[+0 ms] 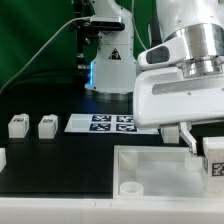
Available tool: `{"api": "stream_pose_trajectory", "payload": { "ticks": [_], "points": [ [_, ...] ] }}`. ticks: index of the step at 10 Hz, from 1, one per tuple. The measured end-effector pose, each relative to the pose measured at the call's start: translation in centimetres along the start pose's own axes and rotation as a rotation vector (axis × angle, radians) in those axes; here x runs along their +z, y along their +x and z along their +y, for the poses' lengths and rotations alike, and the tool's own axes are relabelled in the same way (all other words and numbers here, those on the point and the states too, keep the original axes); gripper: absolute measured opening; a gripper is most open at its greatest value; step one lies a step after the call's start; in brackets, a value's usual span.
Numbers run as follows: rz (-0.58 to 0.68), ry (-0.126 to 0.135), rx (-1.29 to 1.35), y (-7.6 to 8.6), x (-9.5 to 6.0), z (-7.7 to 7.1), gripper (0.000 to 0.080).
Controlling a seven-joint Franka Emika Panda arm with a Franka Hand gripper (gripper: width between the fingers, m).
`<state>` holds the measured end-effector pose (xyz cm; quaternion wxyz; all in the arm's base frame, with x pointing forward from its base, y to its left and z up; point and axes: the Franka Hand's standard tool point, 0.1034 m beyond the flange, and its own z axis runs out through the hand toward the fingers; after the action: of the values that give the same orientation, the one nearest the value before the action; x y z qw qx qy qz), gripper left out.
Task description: Assemble one leg
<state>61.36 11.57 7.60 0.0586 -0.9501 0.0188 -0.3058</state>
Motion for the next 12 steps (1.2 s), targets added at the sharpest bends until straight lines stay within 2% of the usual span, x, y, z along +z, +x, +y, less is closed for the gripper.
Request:
{"api": "stream_pose_trajectory", "payload": {
  "ticks": [3,4,5,6,7,8,9,12],
  "points": [
    [-0.005,-0.080,0.090,-0.90,-0.12,-0.57,0.0294],
    [-0.018,-0.080,0.092,-0.86,-0.10,-0.46,0.0294],
    [-0.025,-0.079,0.093,-1.00,-0.04,-0.47,0.0375],
    [-0.036,-0.079,0.094,-1.24,0.06,-0.48,0.0375],
    [-0.036,-0.079,0.094,-1.26,0.07,-0.47,0.0516],
    [-0.037,-0.079,0.093,-1.33,0.10,-0.45,0.0516],
    [-0.038,-0.079,0.093,-1.37,0.12,-0.44,0.0621],
    [-0.039,-0.080,0.093,-1.44,0.15,-0.42,0.0648]
  ]
}}
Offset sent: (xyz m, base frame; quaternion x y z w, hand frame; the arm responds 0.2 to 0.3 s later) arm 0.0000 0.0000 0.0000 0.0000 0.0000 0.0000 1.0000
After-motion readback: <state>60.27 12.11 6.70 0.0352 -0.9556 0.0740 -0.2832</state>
